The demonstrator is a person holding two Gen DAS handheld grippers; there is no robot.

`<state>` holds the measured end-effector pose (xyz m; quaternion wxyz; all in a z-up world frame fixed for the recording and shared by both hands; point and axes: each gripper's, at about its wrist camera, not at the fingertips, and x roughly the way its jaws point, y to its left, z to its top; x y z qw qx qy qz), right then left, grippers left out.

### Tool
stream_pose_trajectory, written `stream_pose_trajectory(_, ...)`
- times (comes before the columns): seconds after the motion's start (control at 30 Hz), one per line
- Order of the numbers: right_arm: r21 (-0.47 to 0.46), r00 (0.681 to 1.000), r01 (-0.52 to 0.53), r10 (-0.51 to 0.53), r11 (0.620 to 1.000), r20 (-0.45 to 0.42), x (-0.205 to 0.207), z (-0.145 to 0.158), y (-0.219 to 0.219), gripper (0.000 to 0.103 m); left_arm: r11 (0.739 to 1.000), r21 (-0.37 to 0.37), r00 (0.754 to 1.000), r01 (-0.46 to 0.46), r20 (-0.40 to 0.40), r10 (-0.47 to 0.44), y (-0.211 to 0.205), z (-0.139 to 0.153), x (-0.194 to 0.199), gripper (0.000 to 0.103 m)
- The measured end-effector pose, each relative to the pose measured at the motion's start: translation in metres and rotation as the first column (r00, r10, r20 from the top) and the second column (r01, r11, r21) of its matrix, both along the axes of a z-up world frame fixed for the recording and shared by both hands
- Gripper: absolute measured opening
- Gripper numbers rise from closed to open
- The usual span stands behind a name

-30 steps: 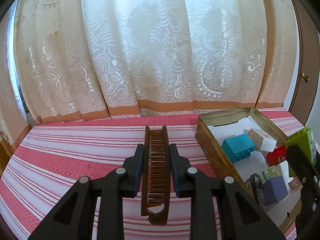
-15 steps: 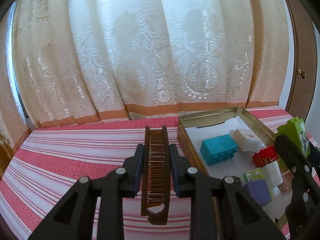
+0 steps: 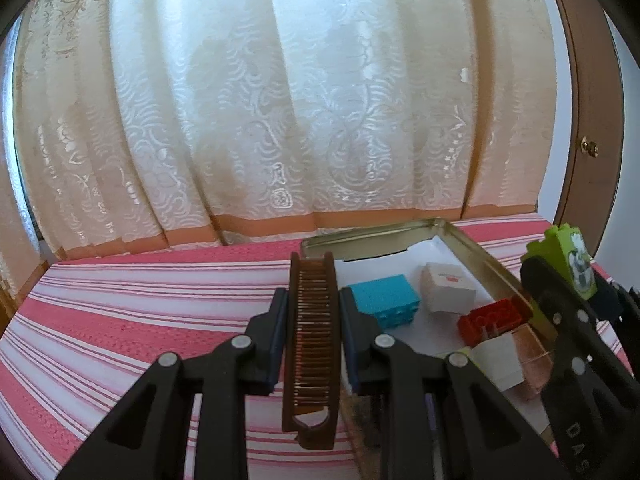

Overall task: Organize rigid objects
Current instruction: 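Lift the ladder piece and green cube and carry them over the gold box, then lower both items into the gold box and open both grippers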

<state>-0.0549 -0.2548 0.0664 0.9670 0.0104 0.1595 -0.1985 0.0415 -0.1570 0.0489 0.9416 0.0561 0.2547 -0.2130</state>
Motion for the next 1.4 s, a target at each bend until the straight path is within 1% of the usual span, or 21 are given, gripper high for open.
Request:
stream_pose_trajectory(0.27, -0.002, 1.0, 0.024, -0.024, 1.0, -0.003, -0.003, 0.001, -0.024, 0.034, 1.0, -0.01, 1.0, 0.011, -0.015, -0.011, -0.018, 0.001, -0.006, 0.023)
stream_pose_trajectory(0.53, -0.019, 0.999, 0.028, -0.029, 0.999, -0.024, 0.002, 0.0, -0.042, 0.034, 0.999, 0.002, 0.999, 0.033, -0.026, -0.033, -0.041, -0.001, -0.013, 0.023)
stream_pose_trajectory(0.67, -0.026, 0.999, 0.015, -0.016, 1.0, -0.037, 0.007, -0.001, -0.049, 0.034, 1.0, -0.008, 0.998, 0.026, -0.048, -0.026, -0.05, -0.001, -0.013, 0.023)
stream_pose_trajectory(0.73, -0.023, 0.999, 0.016, -0.017, 1.0, -0.04, 0.007, -0.001, -0.053, 0.034, 1.0, -0.012, 0.998, 0.024, -0.055, -0.024, -0.051, -0.002, -0.012, 0.023)
stream_pose_trajectory(0.87, 0.009, 0.999, 0.021, -0.02, 1.0, -0.047, 0.008, -0.001, -0.06, 0.034, 1.0, -0.002, 0.999, 0.024, -0.035, -0.024, -0.052, -0.001, -0.014, 0.023)
stream_pose_trajectory(1.07, 0.009, 0.998, 0.028, -0.027, 1.0, -0.056, 0.008, -0.002, -0.061, 0.034, 0.999, 0.014, 0.999, 0.034, -0.033, -0.033, -0.051, 0.0, -0.014, 0.023)
stream_pose_trajectory(1.17, 0.017, 0.998, 0.026, -0.025, 1.0, -0.066, 0.01, -0.003, -0.062, 0.034, 0.999, 0.024, 0.999, 0.033, -0.042, -0.032, -0.052, -0.001, -0.013, 0.023)
stream_pose_trajectory(1.3, 0.013, 0.997, 0.027, -0.026, 1.0, -0.075, 0.012, -0.004, -0.061, 0.034, 0.999, 0.018, 0.997, 0.034, -0.067, -0.033, -0.051, -0.003, -0.009, 0.023)
stream_pose_trajectory(1.4, 0.013, 0.996, 0.029, -0.028, 1.0, -0.082, 0.013, -0.005, -0.062, 0.034, 0.999, 0.018, 0.997, 0.034, -0.068, -0.033, -0.052, -0.003, -0.009, 0.023)
